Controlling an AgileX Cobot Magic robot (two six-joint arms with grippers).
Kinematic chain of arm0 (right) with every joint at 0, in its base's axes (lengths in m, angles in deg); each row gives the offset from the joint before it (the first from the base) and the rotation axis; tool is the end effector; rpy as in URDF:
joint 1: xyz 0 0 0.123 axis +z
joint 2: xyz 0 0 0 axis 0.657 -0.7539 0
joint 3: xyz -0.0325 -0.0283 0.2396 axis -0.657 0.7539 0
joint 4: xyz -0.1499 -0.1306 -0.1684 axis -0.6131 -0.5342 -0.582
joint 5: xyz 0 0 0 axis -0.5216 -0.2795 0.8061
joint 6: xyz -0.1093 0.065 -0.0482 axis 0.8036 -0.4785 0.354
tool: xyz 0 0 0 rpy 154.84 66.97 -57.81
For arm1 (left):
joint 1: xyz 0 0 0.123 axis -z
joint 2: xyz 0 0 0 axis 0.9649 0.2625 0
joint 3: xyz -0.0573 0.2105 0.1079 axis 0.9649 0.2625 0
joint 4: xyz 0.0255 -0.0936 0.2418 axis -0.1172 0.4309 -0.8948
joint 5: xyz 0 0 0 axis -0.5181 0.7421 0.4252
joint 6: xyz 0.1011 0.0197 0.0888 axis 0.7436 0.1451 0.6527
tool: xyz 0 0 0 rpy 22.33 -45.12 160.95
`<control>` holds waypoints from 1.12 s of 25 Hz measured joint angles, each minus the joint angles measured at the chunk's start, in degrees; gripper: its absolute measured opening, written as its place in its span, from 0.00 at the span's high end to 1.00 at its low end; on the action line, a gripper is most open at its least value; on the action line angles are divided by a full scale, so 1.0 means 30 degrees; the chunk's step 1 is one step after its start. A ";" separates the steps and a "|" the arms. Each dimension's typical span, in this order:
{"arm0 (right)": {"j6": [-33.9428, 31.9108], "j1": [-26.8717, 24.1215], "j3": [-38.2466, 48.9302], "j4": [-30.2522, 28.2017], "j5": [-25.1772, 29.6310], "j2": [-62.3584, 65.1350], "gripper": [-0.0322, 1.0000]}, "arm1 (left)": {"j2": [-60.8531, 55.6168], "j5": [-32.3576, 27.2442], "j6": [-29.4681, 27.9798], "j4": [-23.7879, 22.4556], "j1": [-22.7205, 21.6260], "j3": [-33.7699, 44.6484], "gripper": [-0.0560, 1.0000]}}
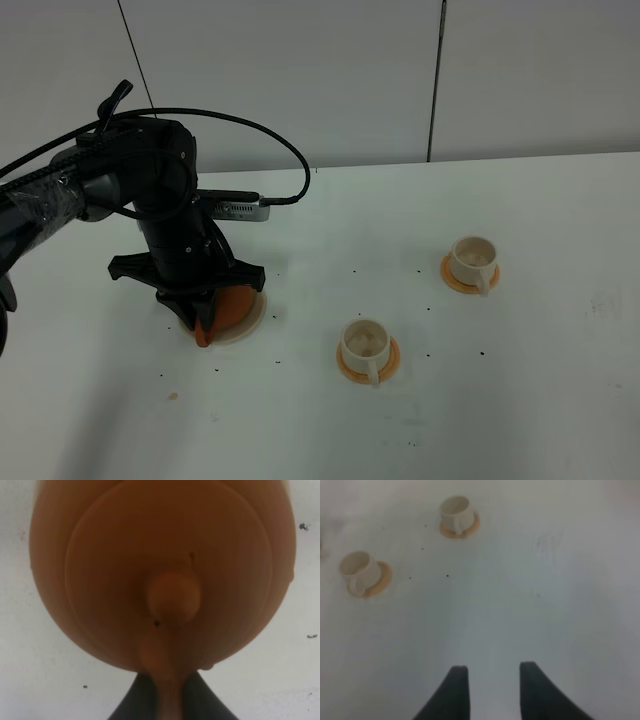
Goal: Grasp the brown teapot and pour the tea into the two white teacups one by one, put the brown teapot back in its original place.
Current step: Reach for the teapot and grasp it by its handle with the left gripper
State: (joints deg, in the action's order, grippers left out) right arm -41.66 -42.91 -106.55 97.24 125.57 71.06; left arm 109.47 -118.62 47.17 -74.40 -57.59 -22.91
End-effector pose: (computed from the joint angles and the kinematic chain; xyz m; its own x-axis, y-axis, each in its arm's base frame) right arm 0.0831 0.0281 0.2580 -0.4656 0.0060 -0.8850 -0.1725 0.9802 0.0974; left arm 0.4060 -0.1207 0.0745 -0.9835 0.1801 -0.0183 0.1795 0.9832 0.0326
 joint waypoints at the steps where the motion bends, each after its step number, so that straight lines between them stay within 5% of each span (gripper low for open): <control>1: 0.0000 0.0000 0.0000 0.0000 0.0000 0.0000 0.73 | 0.0000 0.0000 0.0058 0.0000 0.0000 0.0000 0.78; 28: 0.0000 0.0000 0.0000 0.0000 0.0000 0.0000 0.73 | -0.0236 0.0400 0.0441 -0.0221 0.0000 0.0000 0.78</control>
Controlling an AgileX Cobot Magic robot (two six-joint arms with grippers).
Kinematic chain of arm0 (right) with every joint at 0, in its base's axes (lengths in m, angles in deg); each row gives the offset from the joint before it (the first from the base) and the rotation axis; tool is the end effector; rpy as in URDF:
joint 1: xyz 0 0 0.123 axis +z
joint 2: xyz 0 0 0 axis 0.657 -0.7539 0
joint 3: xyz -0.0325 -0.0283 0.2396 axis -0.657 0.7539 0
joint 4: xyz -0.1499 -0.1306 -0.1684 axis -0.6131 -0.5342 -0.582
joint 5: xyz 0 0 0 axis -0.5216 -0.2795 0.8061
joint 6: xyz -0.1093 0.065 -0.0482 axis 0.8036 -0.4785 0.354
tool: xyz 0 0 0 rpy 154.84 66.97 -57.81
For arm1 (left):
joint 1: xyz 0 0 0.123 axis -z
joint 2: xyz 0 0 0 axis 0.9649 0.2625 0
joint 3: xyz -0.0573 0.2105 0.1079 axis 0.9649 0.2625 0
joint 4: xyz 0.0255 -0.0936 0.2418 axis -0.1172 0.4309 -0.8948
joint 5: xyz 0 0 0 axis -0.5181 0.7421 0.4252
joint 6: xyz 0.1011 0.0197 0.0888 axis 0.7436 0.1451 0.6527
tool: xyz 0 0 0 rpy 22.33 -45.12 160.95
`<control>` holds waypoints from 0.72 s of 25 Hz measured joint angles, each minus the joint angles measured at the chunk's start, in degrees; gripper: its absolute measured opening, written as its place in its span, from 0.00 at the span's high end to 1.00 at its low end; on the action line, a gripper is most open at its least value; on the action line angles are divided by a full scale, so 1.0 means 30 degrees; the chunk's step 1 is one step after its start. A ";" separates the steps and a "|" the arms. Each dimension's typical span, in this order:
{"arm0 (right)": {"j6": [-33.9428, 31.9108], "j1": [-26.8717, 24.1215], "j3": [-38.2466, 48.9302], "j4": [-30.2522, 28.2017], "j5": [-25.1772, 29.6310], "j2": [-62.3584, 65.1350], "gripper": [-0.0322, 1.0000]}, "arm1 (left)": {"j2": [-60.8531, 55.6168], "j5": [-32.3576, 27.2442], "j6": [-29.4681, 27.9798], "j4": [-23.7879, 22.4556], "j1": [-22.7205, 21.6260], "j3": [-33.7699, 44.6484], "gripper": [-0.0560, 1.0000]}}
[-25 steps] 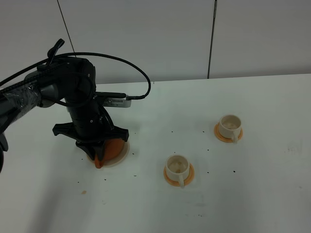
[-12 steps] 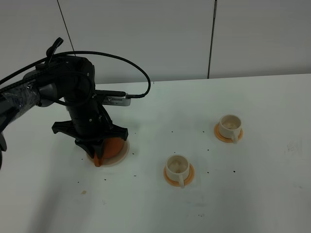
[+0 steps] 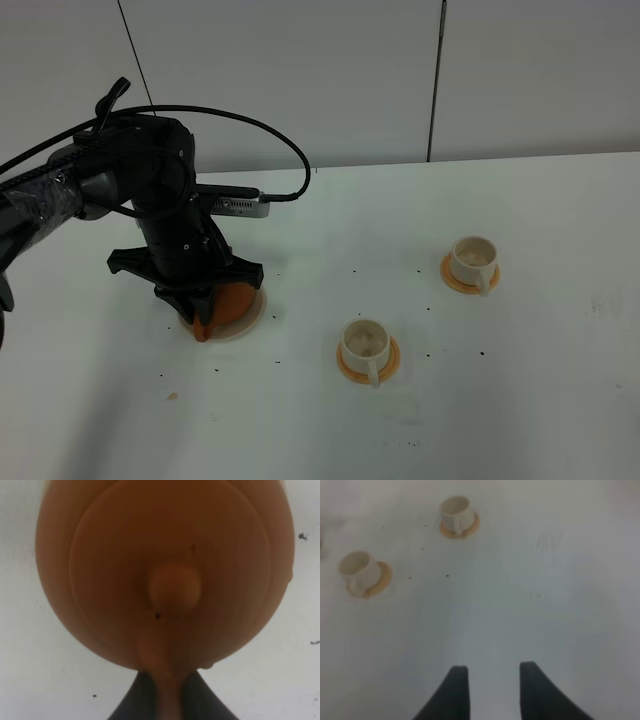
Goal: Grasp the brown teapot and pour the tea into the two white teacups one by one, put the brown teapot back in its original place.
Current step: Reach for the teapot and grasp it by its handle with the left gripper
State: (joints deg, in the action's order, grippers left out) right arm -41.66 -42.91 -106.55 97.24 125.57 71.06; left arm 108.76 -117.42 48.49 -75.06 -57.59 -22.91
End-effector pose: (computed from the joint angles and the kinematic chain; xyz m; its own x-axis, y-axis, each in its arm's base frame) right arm 0.0831 0.0281 0.2580 -0.4656 0.0060 -0.8850 -0.1725 0.9802 0.0974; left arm 0.4097 -0.1204 0.0799 -0.9768 0.2079 -0.0517 0.2060 0.9777 0.0400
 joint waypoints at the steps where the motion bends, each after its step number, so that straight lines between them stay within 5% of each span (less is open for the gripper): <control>1: 0.0000 0.0000 0.0000 0.0000 0.0000 0.0000 0.73 | -0.0022 0.0106 0.0015 -0.0012 0.0000 0.0000 0.78; 11: 0.0000 0.0000 0.0000 0.0000 0.0000 0.0000 0.73 | -0.0667 0.0501 0.0096 -0.0094 0.0000 0.0000 0.78; 18: 0.0000 0.0000 0.0000 0.0000 0.0000 0.0000 0.73 | -0.1182 0.1088 0.3202 -0.0136 0.0000 0.0000 0.78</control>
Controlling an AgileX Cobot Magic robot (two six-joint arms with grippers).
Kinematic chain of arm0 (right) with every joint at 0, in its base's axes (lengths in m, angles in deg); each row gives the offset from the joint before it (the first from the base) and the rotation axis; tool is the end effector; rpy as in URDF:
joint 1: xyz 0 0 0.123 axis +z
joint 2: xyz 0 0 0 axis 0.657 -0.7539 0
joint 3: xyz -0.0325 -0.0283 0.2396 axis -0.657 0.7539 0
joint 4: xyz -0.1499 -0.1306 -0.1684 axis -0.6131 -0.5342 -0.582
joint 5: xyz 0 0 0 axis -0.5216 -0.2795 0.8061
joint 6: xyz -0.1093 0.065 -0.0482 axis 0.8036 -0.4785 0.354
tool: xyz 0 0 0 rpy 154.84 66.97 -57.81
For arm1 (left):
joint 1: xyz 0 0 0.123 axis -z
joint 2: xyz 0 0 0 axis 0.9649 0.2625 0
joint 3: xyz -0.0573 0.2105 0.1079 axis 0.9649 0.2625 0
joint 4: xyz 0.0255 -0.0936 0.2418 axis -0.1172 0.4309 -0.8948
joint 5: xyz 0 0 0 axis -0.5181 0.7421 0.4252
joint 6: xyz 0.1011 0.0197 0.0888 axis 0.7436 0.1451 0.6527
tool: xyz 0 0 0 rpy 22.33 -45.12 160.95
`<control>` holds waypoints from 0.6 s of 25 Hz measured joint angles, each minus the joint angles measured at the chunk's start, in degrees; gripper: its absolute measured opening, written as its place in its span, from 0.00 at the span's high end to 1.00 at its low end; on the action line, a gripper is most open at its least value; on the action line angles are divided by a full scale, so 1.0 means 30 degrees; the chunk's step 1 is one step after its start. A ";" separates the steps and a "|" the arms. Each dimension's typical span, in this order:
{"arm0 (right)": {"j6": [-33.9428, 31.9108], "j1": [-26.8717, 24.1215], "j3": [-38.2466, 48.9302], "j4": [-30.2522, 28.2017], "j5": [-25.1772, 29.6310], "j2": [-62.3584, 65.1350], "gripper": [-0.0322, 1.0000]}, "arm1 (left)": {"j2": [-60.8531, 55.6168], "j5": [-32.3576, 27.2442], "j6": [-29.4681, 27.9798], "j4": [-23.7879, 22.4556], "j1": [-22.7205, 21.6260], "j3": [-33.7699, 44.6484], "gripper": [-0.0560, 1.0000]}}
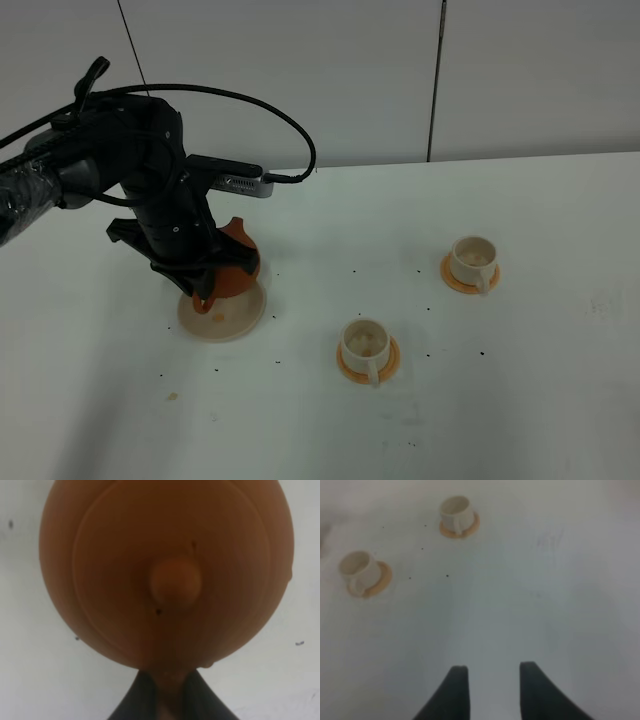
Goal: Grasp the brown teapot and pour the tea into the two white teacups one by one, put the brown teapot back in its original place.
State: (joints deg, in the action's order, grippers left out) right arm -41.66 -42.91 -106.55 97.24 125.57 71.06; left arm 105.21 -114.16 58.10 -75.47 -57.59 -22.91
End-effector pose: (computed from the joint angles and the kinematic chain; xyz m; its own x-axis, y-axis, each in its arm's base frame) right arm 0.0831 0.0281 0.2580 -0.4656 0.0060 -0.8850 -0.1725 0.9802 0.0974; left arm 0.4190 -0.1226 0.1075 -0.9149 0.3701 -0.1615 0.3648 0.9290 0.0626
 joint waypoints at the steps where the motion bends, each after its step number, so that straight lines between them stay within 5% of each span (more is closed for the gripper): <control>1: 0.0000 0.0000 0.0000 0.0000 0.0000 0.0000 0.73 | -0.0085 0.0044 0.0709 0.0000 0.0000 0.0000 0.78; 10: 0.0000 0.0000 0.0000 0.0000 0.0000 0.0000 0.73 | -0.0295 0.0566 0.8247 0.0000 0.0000 0.0000 0.78; 15: 0.0000 0.0000 0.0000 0.0000 0.0000 0.0000 0.73 | -0.0295 0.1818 1.0695 0.0598 0.0000 0.0000 0.78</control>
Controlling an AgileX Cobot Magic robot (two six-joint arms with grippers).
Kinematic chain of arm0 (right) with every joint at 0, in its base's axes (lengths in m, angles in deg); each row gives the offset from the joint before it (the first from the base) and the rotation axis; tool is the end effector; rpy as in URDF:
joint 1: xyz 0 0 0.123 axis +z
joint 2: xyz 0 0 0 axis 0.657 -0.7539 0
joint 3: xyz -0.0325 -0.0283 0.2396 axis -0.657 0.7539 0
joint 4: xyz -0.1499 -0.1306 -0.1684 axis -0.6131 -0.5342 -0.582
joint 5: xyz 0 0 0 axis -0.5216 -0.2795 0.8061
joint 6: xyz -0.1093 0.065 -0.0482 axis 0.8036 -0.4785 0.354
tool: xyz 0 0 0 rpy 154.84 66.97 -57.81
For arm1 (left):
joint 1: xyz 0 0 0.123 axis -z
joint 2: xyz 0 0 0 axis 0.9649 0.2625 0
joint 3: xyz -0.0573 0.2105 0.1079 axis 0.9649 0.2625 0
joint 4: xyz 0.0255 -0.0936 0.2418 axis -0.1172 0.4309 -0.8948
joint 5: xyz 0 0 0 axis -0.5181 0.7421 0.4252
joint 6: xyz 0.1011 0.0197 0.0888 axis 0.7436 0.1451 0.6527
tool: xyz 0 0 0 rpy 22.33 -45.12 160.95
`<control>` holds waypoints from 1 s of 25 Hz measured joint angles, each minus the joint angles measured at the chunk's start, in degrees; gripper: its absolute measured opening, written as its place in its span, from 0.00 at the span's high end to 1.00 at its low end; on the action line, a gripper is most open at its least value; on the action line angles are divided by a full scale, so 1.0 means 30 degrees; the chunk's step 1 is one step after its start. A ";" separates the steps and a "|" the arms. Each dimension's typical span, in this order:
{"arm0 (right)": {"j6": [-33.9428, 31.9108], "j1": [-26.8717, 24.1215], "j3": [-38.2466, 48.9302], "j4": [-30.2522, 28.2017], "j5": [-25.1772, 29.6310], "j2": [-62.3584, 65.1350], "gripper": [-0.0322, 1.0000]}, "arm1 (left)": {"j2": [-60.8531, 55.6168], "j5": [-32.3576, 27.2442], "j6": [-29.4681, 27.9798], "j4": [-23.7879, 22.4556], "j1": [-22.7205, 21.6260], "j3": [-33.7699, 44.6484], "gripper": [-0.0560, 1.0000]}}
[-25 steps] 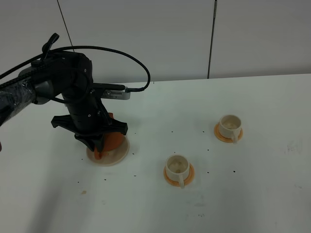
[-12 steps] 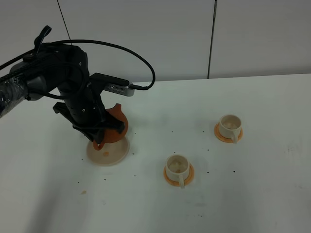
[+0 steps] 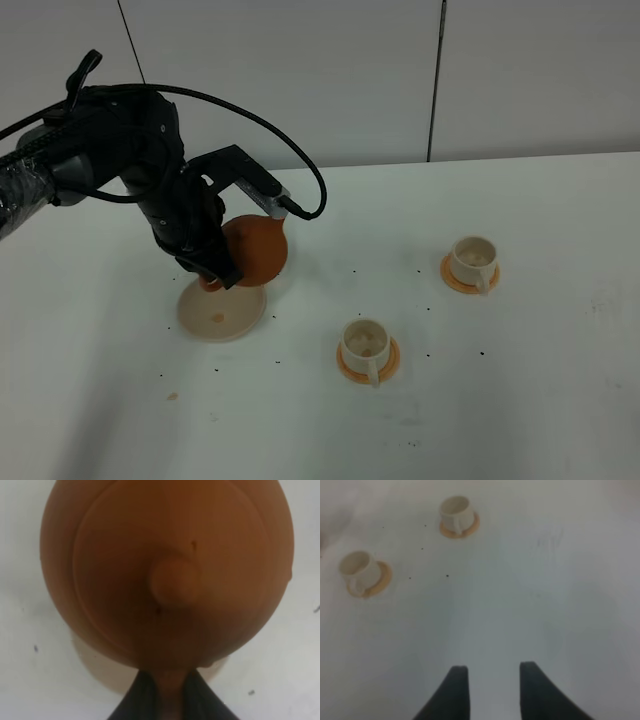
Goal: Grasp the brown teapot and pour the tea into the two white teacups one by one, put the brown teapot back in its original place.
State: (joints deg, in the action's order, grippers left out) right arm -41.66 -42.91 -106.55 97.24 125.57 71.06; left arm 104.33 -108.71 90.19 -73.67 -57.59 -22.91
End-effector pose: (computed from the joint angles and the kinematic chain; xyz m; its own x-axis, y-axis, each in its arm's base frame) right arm 0.0831 0.0281 0.2580 -0.4656 0.0060 -0.8850 -0.1725 0.9802 0.0974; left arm 0.4300 -0.1301 0.1170 -0.5712 0.7937 -0.2089 0.7761 0.6052 0.1773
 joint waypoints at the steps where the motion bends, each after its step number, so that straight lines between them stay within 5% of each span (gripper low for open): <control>1: 0.0000 0.0000 0.0000 0.0000 0.0000 0.0000 0.73 | 0.0000 0.0225 0.0411 0.0195 0.0000 0.0000 0.78; 25: 0.0000 0.0000 0.0000 0.0006 0.0000 0.0000 0.73 | 0.0017 0.4392 0.0885 0.0248 0.3276 0.0000 0.78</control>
State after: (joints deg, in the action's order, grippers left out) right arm -41.66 -42.91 -106.55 97.26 125.57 71.06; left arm 104.38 -95.53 92.84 -72.93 -47.76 -22.91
